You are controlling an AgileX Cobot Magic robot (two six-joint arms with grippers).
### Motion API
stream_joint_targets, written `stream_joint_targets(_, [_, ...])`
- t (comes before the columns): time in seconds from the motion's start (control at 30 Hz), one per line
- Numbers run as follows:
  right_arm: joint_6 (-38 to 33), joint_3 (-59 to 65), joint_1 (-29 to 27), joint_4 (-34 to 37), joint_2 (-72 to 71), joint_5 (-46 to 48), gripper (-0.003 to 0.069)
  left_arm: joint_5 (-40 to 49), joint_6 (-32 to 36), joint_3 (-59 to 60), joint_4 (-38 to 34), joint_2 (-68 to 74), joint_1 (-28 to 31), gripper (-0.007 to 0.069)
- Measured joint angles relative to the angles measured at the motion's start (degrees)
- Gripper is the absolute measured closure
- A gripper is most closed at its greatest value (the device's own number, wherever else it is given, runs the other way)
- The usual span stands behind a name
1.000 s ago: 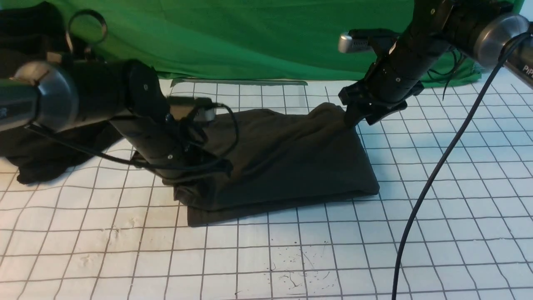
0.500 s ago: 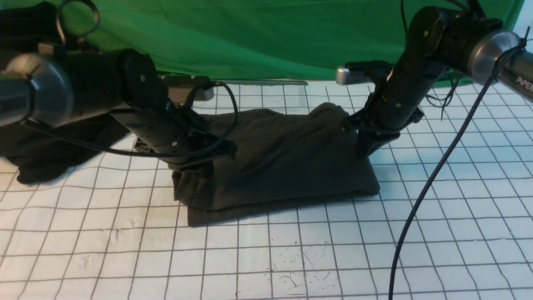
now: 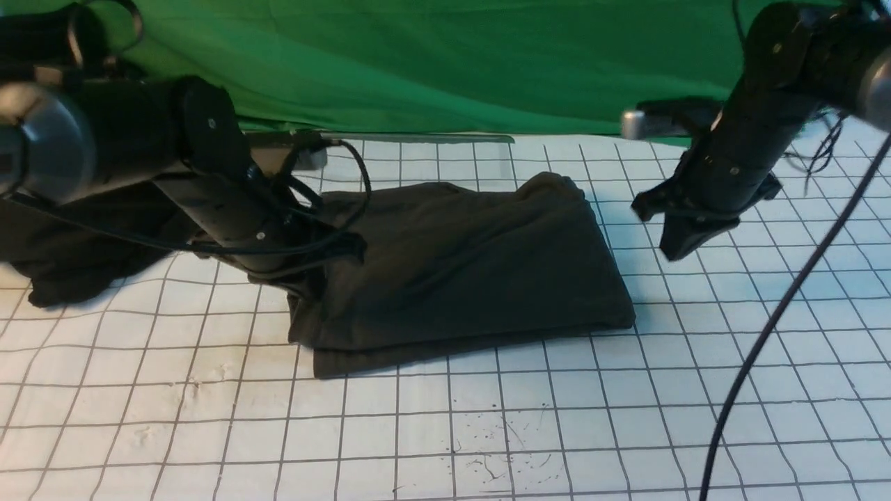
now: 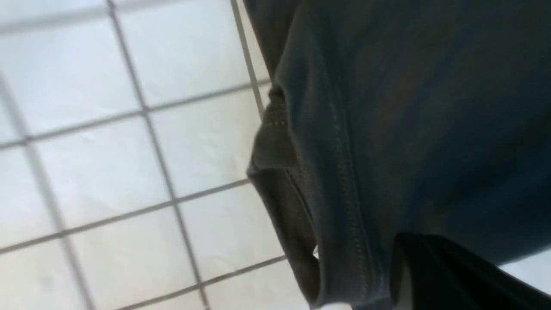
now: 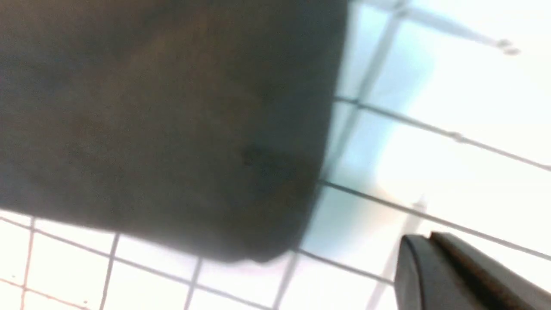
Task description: Fold a long-sleeved shirt over a white checkered tablecloth.
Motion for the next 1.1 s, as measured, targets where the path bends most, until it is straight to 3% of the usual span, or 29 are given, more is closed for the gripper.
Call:
stream_joint_targets(0.13, [0.0,-0.2,-0.7,0.1,-2.6,1.5,0.0613,-2.7,0.0,3.0,-0.1,-6.0,2.7,0.0624])
stream_joint_targets(0.23, [-0.6,0.3,-0.7,2.2,-2.0,2.2,0.0491,-3.2,0.0,6.6,-0.4,-9.1,5.5,0.0624])
stream_joint_targets(0.37, [-3.6,2.0,-0.4,8.7,1.1,1.3,0.0257,-3.3,0.4,13.1,-1.0,-11.0,8.5,0.0624])
stream_joint_targets(0.47, [-4.4,2.4,0.5,10.8,4.5,-2.2,0.0152,-3.0,0.9,17.6,-1.3,-11.8,9.3,0.0624])
stream_joint_targets(0.57, [-4.6,2.4,1.5,11.0,6.9,-4.6,0.0132,-2.7,2.0,18.7,-2.4,-12.0,9.3,0.0624])
stream_joint_targets(0.73, [-5.2,2.4,2.8,11.1,9.9,-5.9,0.0194,-2.7,5.1,19.0,-7.4,-12.2,9.3,0.0624])
stream_joint_targets(0.77, [-5.3,2.4,2.9,11.4,10.0,-5.9,0.0253,-2.9,5.7,19.0,-8.1,-12.2,9.3,0.0624])
stream_joint_targets(0.83, [-6.0,2.4,3.1,11.8,10.0,-5.5,0.0506,-3.5,6.4,19.0,-10.0,-12.2,9.3,0.0624])
stream_joint_targets(0.87, [-6.0,2.4,3.1,11.9,10.0,-5.4,0.0506,-3.6,6.4,19.0,-10.1,-12.2,9.3,0.0624])
stream_joint_targets(0.9, [-6.0,2.4,3.0,12.0,9.9,-4.6,0.0574,-3.7,6.6,19.1,-10.5,-12.2,9.3,0.0624])
stream_joint_targets(1.1, [-3.4,7.3,3.1,7.7,4.9,0.2,0.0583,-3.8,7.6,19.1,-11.6,-12.2,9.3,0.0624])
